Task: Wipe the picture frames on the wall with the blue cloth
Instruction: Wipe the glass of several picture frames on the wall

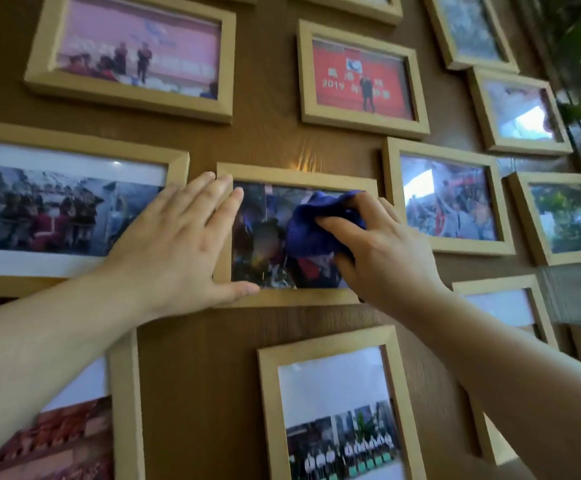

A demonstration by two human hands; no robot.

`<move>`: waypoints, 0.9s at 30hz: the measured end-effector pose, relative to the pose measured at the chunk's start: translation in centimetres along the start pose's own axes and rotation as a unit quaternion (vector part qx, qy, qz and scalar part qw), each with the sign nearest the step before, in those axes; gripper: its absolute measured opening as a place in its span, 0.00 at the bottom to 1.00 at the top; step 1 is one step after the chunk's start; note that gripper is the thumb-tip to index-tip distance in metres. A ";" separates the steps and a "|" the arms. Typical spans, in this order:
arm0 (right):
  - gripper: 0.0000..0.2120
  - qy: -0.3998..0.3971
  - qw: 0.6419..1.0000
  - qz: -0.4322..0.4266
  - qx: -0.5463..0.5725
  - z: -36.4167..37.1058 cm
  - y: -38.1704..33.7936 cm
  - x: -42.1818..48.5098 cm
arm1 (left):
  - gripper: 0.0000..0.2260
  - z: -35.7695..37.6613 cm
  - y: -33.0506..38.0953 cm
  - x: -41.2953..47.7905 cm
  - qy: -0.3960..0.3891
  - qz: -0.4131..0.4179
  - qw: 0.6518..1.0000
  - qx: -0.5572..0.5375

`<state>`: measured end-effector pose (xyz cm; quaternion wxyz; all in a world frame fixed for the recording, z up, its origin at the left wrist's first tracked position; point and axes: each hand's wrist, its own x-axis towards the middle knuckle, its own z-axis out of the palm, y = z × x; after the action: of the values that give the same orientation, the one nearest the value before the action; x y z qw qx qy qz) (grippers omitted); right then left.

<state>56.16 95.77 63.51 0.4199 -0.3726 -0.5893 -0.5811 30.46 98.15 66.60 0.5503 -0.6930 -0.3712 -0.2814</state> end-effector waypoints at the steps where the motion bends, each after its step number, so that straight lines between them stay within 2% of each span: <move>1: 0.17 0.003 1.000 0.002 -0.007 0.3 0.0 1.0 | 0.54 0.1 -0.4 0.4 -0.017 0.004 1.000 0.014; 5: 0.18 0.016 1.000 -0.004 -0.024 1.2 -1.2 4.4 | 0.59 1.3 -1.1 0.2 -0.052 0.012 0.998 0.028; 9: 0.23 -0.006 1.000 -0.015 -0.021 2.5 -3.4 6.6 | 0.59 2.3 -1.1 -0.6 -0.054 -0.004 0.998 0.024; 13: 0.19 -0.015 1.000 -0.014 0.000 3.9 -4.6 6.8 | 0.56 2.4 -1.1 -0.5 -0.048 -0.011 0.999 0.021; 16: 0.19 -0.034 0.999 -0.017 -0.007 4.0 -2.4 5.5 | 0.55 2.5 -1.2 -0.6 -0.037 -0.008 0.999 0.013; 22: 0.14 -0.037 0.994 0.066 -0.078 3.1 2.0 4.2 | 0.56 2.4 -1.1 -0.5 -0.040 -0.002 0.999 0.027; 25: 0.15 -0.032 0.997 0.051 -0.057 3.4 -0.4 3.9 | 0.55 2.4 -1.1 -0.6 -0.039 0.001 0.999 0.030; 27: 0.17 -0.046 0.999 0.011 -0.017 3.6 -3.5 3.8 | 0.55 2.6 -1.1 -0.7 -0.033 0.000 0.999 0.028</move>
<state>51.34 98.98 65.81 0.3921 -0.4129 -0.5938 -0.5684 29.09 100.70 66.08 0.5572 -0.6861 -0.3966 -0.2480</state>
